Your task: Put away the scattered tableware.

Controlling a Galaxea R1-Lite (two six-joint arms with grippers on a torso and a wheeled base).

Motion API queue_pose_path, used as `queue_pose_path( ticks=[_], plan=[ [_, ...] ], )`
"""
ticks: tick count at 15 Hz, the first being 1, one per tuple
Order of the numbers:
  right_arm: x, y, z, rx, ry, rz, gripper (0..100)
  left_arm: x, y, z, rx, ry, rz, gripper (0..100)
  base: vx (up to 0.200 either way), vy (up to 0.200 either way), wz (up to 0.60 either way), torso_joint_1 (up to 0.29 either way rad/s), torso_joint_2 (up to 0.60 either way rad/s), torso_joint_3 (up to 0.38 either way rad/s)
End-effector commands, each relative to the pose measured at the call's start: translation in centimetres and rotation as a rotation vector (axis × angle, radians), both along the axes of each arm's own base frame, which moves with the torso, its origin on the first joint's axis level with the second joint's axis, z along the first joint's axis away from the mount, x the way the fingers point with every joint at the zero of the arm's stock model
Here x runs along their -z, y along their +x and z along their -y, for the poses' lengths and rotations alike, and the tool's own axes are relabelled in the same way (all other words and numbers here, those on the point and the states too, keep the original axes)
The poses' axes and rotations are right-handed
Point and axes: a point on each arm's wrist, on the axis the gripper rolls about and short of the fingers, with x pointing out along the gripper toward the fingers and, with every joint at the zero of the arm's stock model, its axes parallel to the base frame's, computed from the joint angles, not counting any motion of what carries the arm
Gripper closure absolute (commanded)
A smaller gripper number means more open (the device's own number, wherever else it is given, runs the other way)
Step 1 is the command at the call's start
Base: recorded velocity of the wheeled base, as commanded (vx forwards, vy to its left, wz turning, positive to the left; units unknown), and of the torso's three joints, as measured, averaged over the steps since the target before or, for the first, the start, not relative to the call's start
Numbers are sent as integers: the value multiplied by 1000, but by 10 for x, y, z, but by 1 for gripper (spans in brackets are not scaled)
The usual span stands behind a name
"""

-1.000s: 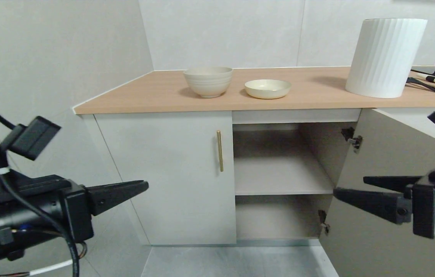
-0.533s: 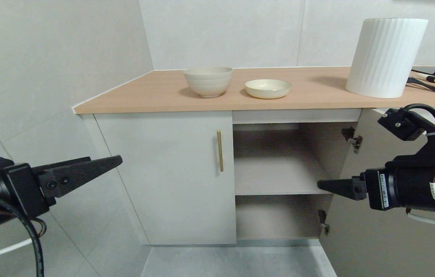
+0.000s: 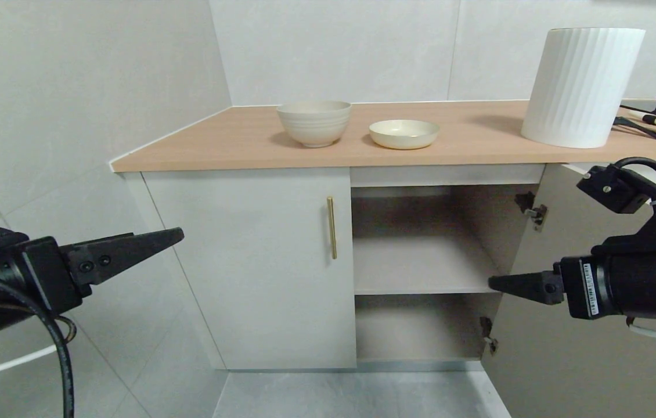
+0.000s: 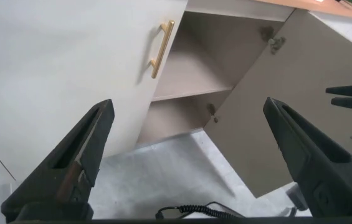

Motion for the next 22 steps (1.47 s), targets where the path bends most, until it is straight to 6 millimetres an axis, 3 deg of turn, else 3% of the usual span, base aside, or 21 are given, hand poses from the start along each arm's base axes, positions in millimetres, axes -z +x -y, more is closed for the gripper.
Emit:
queue_pose_path(
  ticks=[1, 12, 22],
  plan=[
    [-1, -1, 0, 0, 2, 4, 0, 1, 1, 0, 1, 0, -4, 0, 200, 0, 0, 2, 2, 2],
    [6, -4, 2, -11, -4, 2, 0, 2, 3, 0, 0, 0, -13, 0, 200, 0, 0, 1, 4, 3],
    [9, -7, 4, -24, 14, 69, 0, 1, 2, 0, 1, -4, -8, 0, 0, 0, 0, 4, -17, -14]
  ],
)
